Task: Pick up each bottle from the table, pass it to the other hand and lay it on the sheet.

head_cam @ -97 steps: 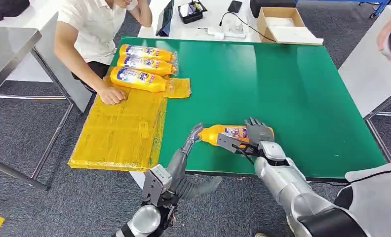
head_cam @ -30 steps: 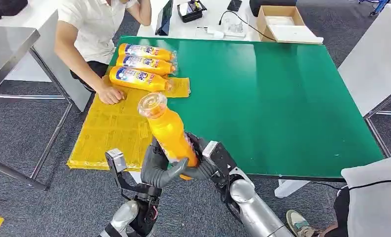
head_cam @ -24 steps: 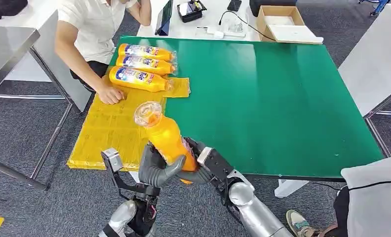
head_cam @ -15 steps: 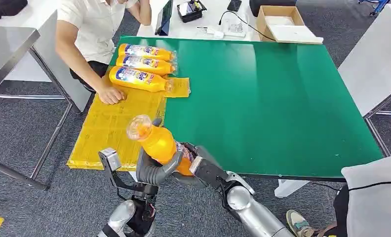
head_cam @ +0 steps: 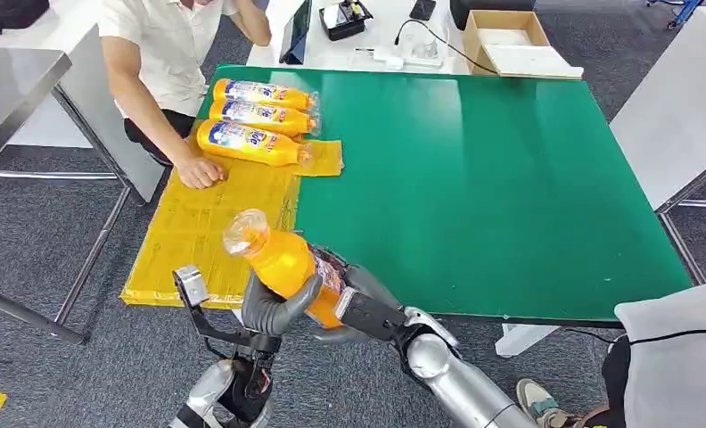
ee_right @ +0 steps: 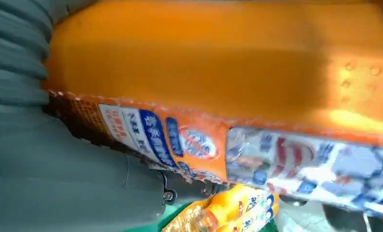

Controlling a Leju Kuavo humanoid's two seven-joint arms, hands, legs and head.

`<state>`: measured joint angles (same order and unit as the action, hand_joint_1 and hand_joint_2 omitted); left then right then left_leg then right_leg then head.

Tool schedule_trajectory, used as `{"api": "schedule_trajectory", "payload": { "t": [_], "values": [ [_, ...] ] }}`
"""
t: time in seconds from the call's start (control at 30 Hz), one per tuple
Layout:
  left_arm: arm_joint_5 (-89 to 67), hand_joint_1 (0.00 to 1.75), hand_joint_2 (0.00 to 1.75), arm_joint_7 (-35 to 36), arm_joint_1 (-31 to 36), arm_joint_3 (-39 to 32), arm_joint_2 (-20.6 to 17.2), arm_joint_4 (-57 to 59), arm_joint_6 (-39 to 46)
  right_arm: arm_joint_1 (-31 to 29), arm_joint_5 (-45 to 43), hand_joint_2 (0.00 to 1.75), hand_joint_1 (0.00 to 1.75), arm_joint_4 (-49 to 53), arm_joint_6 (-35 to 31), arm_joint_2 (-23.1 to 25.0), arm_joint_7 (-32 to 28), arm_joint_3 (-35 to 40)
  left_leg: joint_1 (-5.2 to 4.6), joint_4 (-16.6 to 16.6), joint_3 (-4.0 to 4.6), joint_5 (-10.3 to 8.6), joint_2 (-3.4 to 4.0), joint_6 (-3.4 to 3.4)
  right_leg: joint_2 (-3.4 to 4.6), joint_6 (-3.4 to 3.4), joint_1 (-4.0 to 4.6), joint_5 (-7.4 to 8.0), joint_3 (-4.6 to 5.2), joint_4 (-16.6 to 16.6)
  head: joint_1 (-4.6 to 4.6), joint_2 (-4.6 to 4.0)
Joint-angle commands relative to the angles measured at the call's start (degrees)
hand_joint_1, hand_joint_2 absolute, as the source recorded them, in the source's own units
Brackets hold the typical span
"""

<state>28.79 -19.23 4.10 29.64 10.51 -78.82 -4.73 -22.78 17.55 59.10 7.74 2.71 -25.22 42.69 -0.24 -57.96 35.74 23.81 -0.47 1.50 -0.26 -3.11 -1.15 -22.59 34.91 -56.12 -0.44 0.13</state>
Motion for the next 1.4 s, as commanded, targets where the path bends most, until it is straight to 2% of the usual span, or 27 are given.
{"api": "schedule_trajectory", "payload": {
  "t": [0.03,0.07,0.1,0.2,0.23,0.3,0.43,0.5,0.53,0.57,0.63,0.7,0.8,0.87,0.9,0.97,1.03,1.07,1.13,1.4],
  "values": [
    [4.84,1.75,1.75,2.43,0.85,0.26,-0.86,1.27,-6.06,0.25,-1.05,0.00,0.00,0.63,-1.25,0.53,-0.42,-0.24,0.11,-0.01,-0.42,0.22,0.03,-0.14,0.01,0.21,0.13,-0.19,-0.44,0.03,0.00,0.00],
    [4.84,1.75,1.75,2.43,0.85,0.26,-0.86,1.27,-6.06,0.25,-1.05,0.00,0.00,0.63,-1.25,0.53,-0.42,-0.24,0.04,0.02,-0.20,0.10,0.03,-0.08,0.01,0.11,0.04,-0.09,-0.20,0.01,0.00,0.00],
    [4.47,1.75,1.75,2.01,0.79,-0.27,-0.83,1.13,-5.50,1.01,-1.54,0.00,0.00,1.70,-2.01,0.82,-0.33,-1.34,0.08,0.00,-0.37,0.19,0.04,-0.12,0.01,0.18,0.09,-0.18,-0.37,0.01,0.00,0.00],
    [2.21,1.75,1.75,-0.02,0.81,-4.57,-0.05,-0.01,1.41,4.37,-0.74,0.00,0.00,5.40,-6.17,1.37,-0.96,-3.63,0.05,0.01,-0.12,0.06,-0.03,-0.07,-0.04,0.09,0.05,-0.07,-0.13,0.01,0.00,0.00],
    [0.82,1.75,1.75,-0.69,1.11,-6.03,-0.04,-0.21,4.47,5.50,0.01,0.00,0.00,6.48,-7.62,1.40,-1.28,-3.83,0.08,-0.02,-0.28,0.16,-0.02,-0.11,-0.03,0.15,0.09,-0.16,-0.30,-0.01,0.00,0.00],
    [-12.93,1.75,1.75,-3.74,3.27,-9.54,-0.27,2.08,24.99,8.91,1.99,0.00,0.00,9.89,-11.26,1.04,-1.78,-4.20,0.07,0.02,-0.14,0.07,-0.04,-0.08,-0.04,0.10,0.08,-0.07,-0.17,0.03,0.02,0.00],
    [-24.25,1.75,1.75,-12.34,7.20,-16.54,-0.97,6.68,41.29,10.78,9.08,0.00,0.00,14.53,-20.72,-0.71,-3.25,-4.23,0.08,0.05,-0.25,0.06,-0.09,-0.12,-0.11,0.16,0.09,-0.10,-0.26,0.03,0.00,0.00],
    [-31.53,1.75,1.75,-13.48,8.31,-19.87,-1.02,7.62,44.73,10.70,8.57,0.00,0.00,16.01,-17.84,-2.07,-3.25,-4.49,0.06,0.04,-0.11,0.02,-0.07,-0.08,-0.08,0.11,0.06,-0.06,-0.10,0.00,0.00,0.00],
    [-37.89,1.75,1.75,-14.95,8.53,-23.88,0.19,8.04,44.73,10.75,6.99,0.00,0.00,16.17,-15.55,-2.33,-3.92,-4.74,0.14,0.00,-0.40,0.16,-0.05,-0.18,-0.07,0.25,0.16,-0.19,-0.39,-0.03,0.02,0.00],
    [-54.94,1.75,1.75,-18.80,10.14,-35.49,5.94,9.37,44.73,11.00,1.75,0.00,0.00,15.96,-10.45,-1.92,-6.12,-6.80,0.10,0.03,-0.21,0.06,-0.04,-0.09,-0.05,0.13,0.10,-0.08,-0.22,0.02,0.00,0.00],
    [-68.05,1.75,1.75,-20.19,13.01,-43.17,8.10,11.99,44.73,10.65,2.53,0.00,0.00,15.03,-10.87,-1.56,-6.96,-7.90,0.14,-0.01,-0.20,0.07,0.02,-0.09,0.00,0.13,0.12,-0.06,-0.22,0.02,0.02,0.00],
    [-81.86,1.75,1.75,-19.51,18.23,-49.88,8.62,19.56,44.73,10.35,2.25,0.00,0.00,14.63,-11.97,-1.16,-7.75,-9.10,0.11,0.00,-0.08,-0.02,-0.06,-0.06,-0.06,0.08,0.08,-0.01,-0.10,0.02,0.00,0.00],
    [-91.90,1.75,1.75,-13.27,22.77,-48.87,5.54,31.33,44.73,10.88,1.18,0.00,0.00,15.74,-11.05,-1.03,-7.77,-9.27,0.01,0.07,-0.22,-0.05,-0.05,-0.04,-0.04,0.10,-0.01,-0.02,-0.22,0.02,0.02,0.00],
    [-91.90,1.75,1.75,-13.27,22.77,-48.87,5.54,31.33,44.73,10.88,1.18,0.00,0.00,15.74,-11.05,-1.03,-7.77,-9.27,0.00,0.08,-0.28,-0.04,-0.01,-0.07,-0.06,0.12,0.00,0.00,-0.27,0.03,0.02,0.00],
    [-95.39,1.75,1.75,-10.86,23.63,-47.77,4.45,33.63,44.73,10.84,1.23,0.00,0.00,15.75,-10.76,-0.94,-7.62,-8.92,-0.02,0.06,-0.17,-0.06,0.00,-0.04,-0.07,0.06,-0.02,0.03,-0.15,0.02,0.02,0.00],
    [-94.13,1.75,1.75,-10.03,27.09,-43.58,2.13,43.69,44.73,10.87,1.02,0.00,0.00,15.44,-10.21,-1.15,-7.43,-8.61,0.05,0.04,-0.27,-0.01,0.02,-0.09,-0.07,0.13,0.05,-0.01,-0.25,0.03,0.00,0.00],
    [-103.23,1.75,1.75,-3.65,27.36,-36.84,-1.44,46.39,44.73,10.66,0.45,0.00,0.00,14.51,-9.18,-1.01,-7.65,-8.33,0.11,0.07,-0.47,0.04,-0.20,-0.15,-0.30,0.21,0.12,-0.13,-0.53,0.06,0.02,0.00],
    [-101.16,1.75,1.75,-4.35,28.71,-35.58,-2.21,51.30,44.42,10.70,0.30,0.00,0.00,13.86,-9.01,-0.77,-7.72,-8.30,0.01,0.10,-0.31,-0.04,-0.09,-0.07,-0.16,0.10,0.01,-0.02,-0.28,0.04,0.00,0.00],
    [-100.46,1.75,1.75,-3.09,30.39,-34.08,-2.66,55.95,42.44,10.91,0.09,0.00,0.00,13.55,-8.62,-0.41,-7.78,-8.34,0.05,0.07,-0.36,0.01,-0.09,-0.09,-0.08,0.11,0.05,-0.05,-0.38,0.04,0.02,0.00],
    [-100.54,1.75,1.75,-2.77,30.44,-33.88,-2.36,55.99,42.60,11.14,0.13,0.00,0.00,13.55,-8.68,-0.34,-7.77,-8.25,0.04,0.03,-0.16,-0.02,0.09,-0.06,0.00,0.07,0.03,0.00,-0.14,0.00,0.02,0.00]
  ]
}}
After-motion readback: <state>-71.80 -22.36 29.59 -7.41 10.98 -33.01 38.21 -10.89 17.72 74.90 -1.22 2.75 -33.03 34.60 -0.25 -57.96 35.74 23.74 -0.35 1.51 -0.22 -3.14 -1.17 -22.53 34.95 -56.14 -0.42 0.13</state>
